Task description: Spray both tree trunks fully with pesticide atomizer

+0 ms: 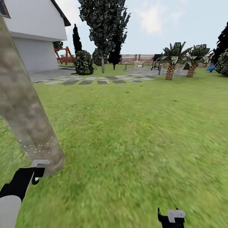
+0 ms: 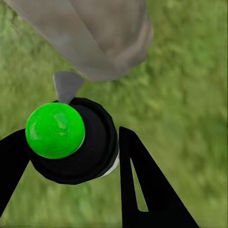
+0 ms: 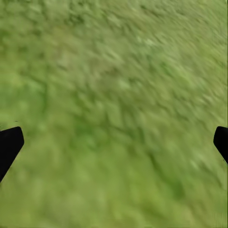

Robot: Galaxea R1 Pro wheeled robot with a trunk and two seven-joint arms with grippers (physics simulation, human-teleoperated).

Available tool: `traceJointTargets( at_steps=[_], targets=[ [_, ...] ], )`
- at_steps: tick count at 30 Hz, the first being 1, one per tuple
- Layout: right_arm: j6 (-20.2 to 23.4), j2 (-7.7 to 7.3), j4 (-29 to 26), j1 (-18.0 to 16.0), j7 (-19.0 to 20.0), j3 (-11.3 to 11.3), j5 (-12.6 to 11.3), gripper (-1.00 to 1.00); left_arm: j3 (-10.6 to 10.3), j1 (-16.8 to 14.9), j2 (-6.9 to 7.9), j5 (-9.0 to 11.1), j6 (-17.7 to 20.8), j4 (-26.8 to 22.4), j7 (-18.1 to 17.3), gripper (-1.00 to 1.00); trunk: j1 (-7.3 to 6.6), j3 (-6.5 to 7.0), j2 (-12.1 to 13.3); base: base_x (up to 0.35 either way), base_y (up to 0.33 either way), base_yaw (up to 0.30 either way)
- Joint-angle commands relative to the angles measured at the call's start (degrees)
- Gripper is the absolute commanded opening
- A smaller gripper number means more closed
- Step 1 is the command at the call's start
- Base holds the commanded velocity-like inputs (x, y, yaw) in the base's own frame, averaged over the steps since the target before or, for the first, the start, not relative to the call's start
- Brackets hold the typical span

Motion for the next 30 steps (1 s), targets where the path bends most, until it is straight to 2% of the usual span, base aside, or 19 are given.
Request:
traceJointTargets(
  at_steps=[1, 30],
  targets=[
    [0.00, 0.00, 0.00, -0.02, 0.00, 0.00, 0.00, 1.00, 0.03, 0.01, 0.02, 0.00, 0.00, -0.05, 0.00, -1.00, 0.00, 0.00, 0.00, 0.240, -0.173, 0.278],
    [0.00, 0.00, 0.00, 0.00, 0.00, 0.00, 0.00, 1.00, -0.02, -0.01, -0.04, 0.08, -0.16, -0.01, 0.06, -1.00, 0.00, 0.00, 0.00, 0.236, -0.186, 0.278]
  ],
)
